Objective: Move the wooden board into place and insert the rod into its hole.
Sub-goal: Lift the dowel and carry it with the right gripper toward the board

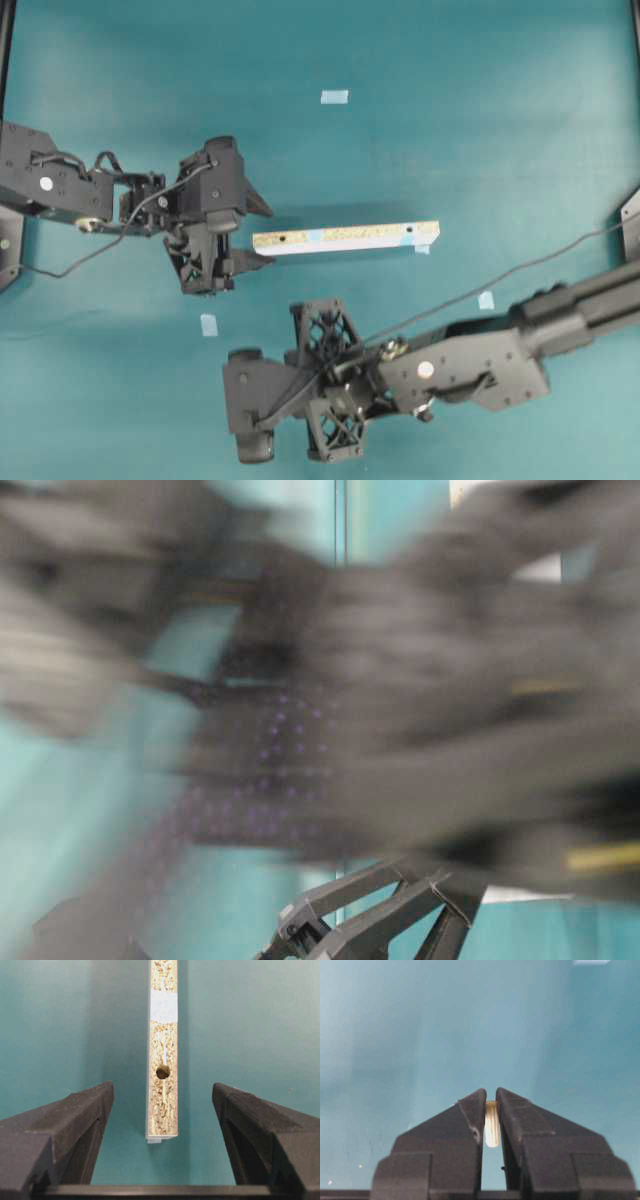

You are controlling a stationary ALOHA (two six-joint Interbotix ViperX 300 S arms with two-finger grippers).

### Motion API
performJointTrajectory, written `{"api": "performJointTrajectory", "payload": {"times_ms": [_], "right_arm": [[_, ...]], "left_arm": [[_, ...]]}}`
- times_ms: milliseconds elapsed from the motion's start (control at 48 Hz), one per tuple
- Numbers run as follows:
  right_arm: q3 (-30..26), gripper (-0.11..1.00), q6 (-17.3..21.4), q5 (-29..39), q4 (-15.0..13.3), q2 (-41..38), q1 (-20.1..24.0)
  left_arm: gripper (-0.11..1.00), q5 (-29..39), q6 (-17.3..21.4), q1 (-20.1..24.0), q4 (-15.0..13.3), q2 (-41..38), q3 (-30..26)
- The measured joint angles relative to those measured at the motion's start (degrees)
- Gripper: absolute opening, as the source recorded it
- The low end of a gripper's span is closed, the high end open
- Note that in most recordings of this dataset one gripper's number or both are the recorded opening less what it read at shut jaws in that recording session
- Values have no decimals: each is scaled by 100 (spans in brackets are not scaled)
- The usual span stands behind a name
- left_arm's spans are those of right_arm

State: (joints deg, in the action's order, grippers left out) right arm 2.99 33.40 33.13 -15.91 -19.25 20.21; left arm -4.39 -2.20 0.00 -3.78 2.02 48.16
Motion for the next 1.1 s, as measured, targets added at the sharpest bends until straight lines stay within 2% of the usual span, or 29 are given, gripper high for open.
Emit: {"api": "performJointTrajectory", "payload": {"times_ms": [208, 375, 729, 895, 1103], "right_arm": [[167, 9, 9, -404, 0, 448, -272], [563, 9, 26, -1283, -9, 896, -483], [2145, 9, 334, -3709, 0, 2021, -923], [2883, 9, 299, -4298, 0, 2399, -1134], [3428, 9, 246, -4685, -9, 2663, -1424]], "left_arm": [[78, 0, 0, 0, 0, 0, 0], [78, 0, 0, 0, 0, 0, 0], [78, 0, -9, 0, 9, 0, 0], [78, 0, -9, 0, 0, -9, 0], [78, 0, 0, 0, 0, -18, 0]]}}
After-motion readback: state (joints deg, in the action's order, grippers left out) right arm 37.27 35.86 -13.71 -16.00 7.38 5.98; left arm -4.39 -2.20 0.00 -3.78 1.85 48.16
